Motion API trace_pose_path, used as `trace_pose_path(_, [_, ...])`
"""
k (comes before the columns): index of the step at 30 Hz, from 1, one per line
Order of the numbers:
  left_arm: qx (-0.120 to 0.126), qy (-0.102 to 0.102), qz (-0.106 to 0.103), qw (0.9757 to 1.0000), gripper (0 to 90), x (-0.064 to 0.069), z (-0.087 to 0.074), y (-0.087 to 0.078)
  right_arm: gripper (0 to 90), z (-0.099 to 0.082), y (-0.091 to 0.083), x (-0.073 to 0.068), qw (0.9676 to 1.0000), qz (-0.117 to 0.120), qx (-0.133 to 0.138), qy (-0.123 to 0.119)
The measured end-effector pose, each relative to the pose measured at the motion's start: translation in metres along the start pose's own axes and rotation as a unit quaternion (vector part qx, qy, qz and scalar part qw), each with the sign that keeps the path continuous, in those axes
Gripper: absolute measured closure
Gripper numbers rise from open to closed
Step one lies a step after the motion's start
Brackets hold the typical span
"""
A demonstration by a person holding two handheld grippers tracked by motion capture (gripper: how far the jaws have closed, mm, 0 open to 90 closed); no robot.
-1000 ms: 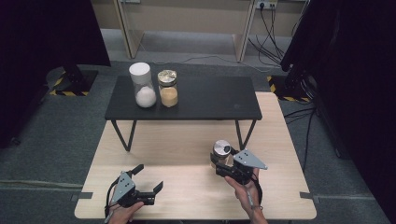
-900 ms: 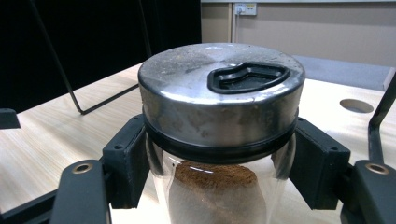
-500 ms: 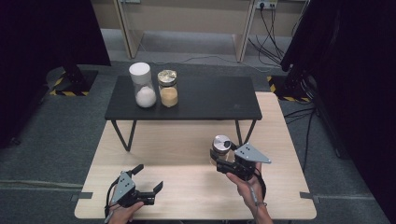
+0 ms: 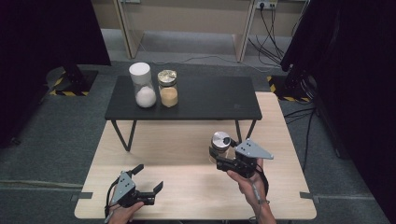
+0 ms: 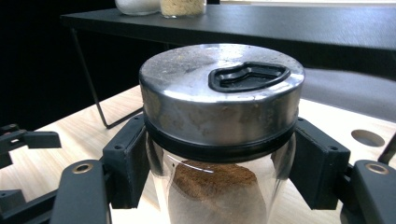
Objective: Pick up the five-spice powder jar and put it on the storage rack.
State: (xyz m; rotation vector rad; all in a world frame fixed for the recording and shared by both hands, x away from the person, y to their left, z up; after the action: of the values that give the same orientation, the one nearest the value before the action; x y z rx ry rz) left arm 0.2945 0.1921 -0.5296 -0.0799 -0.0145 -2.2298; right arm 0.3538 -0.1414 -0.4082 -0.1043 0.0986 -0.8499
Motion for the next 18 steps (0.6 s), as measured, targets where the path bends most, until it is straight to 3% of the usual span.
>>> trace_pose_path(18, [0.000,0.000,0.000,1.0000,0.6,0.000,0.000,0.000,30.6,0.044,0.012,-0.013,0.9984,0.056,-0.007,0.005])
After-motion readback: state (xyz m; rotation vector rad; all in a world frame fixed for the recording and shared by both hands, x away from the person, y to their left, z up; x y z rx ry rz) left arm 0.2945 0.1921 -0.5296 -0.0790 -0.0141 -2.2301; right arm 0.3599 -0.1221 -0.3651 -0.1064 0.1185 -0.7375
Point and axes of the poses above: each handheld gripper's, and its own axes: y roughly forward along the jaws, z roughly out of its top, x roughly to its right, the point moved 2 cm from there along y, roughly forward along the jaws, and after that the axes turned 9 degrees about x, right-handed, at the moved point
